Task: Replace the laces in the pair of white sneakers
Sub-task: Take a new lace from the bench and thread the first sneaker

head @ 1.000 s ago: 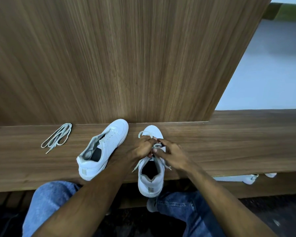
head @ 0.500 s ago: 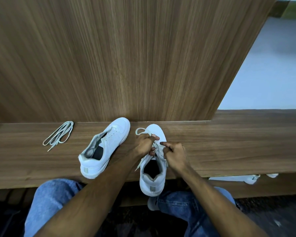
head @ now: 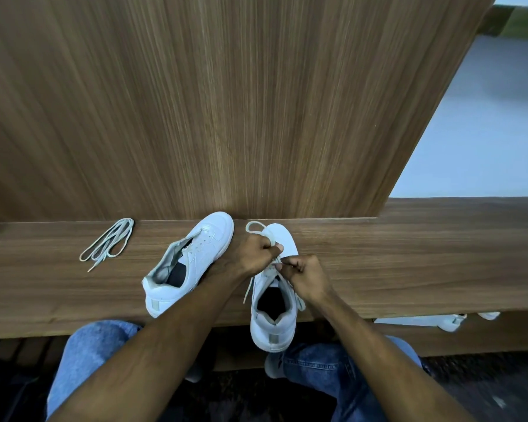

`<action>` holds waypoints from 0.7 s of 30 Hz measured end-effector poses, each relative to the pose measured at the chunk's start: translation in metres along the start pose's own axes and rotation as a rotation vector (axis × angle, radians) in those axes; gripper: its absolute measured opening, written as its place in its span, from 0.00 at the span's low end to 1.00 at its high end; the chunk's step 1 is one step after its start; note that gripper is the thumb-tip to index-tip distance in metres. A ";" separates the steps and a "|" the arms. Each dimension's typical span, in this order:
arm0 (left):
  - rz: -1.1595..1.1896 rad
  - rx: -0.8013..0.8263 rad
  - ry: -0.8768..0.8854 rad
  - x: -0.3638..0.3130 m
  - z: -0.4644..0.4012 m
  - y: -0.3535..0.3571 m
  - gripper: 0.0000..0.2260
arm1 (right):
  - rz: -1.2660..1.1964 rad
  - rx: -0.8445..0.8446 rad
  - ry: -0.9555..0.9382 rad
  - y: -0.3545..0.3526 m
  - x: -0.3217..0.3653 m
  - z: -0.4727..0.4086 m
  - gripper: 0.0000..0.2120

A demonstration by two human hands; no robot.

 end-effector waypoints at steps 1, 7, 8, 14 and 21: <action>-0.049 0.020 0.081 -0.002 0.001 -0.003 0.17 | -0.040 -0.012 0.018 0.000 -0.001 0.000 0.08; -0.353 0.125 0.325 0.005 0.021 -0.010 0.05 | -0.272 -0.065 0.211 0.004 -0.005 0.004 0.07; -0.473 0.104 0.416 0.001 0.024 -0.010 0.06 | -0.269 -0.072 0.237 0.004 -0.004 0.004 0.07; -0.665 0.024 0.947 -0.041 0.041 -0.007 0.10 | -0.127 0.065 0.397 -0.005 0.009 -0.002 0.06; -0.195 0.154 0.339 -0.016 0.016 -0.010 0.05 | 0.049 0.025 -0.030 -0.006 0.018 -0.004 0.05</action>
Point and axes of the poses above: each hand's wrist, its own z-axis away from the middle knuckle, its own y-axis out of the palm, x = y × z, the point moved 9 cm from there along -z, towards the middle knuckle, and after that the axes turned 13 degrees about -x, right-handed, at the moved point
